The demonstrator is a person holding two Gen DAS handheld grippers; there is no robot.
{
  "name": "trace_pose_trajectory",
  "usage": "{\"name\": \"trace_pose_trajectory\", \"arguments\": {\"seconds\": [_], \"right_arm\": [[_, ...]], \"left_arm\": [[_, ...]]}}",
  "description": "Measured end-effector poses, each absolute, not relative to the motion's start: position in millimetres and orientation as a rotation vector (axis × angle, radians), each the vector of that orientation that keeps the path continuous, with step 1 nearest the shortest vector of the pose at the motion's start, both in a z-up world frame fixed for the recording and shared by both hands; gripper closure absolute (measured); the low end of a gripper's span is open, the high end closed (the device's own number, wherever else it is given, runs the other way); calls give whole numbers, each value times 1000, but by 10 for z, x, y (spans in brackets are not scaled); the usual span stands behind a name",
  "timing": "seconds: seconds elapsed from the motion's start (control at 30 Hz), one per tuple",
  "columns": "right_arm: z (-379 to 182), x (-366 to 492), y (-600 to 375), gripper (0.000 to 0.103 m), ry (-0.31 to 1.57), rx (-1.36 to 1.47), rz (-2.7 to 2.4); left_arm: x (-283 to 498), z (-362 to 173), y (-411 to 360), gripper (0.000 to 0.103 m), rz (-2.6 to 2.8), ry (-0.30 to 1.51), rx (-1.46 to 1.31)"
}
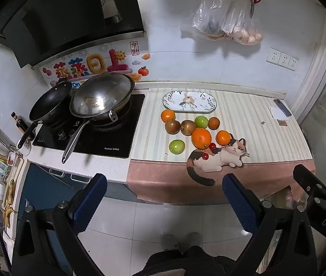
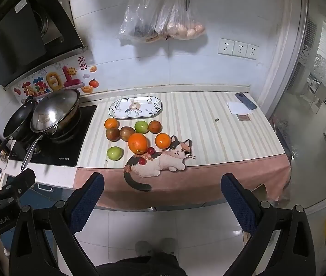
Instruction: Organize fruits
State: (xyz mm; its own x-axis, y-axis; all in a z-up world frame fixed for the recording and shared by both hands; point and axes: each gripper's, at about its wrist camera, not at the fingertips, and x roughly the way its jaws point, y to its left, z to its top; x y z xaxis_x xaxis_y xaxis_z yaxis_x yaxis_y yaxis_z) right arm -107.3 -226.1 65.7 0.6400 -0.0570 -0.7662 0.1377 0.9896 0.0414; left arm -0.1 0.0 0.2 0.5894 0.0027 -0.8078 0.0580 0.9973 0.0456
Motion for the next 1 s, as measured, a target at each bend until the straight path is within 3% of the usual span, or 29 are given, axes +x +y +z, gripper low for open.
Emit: {"name": "trace_pose_trajectory", "arguments": {"seconds": [1.0], "right_arm": [[768, -1135, -2226, 0, 850, 84, -101]], "left_arm": [[-50, 150, 91, 0, -37, 918, 57]]}}
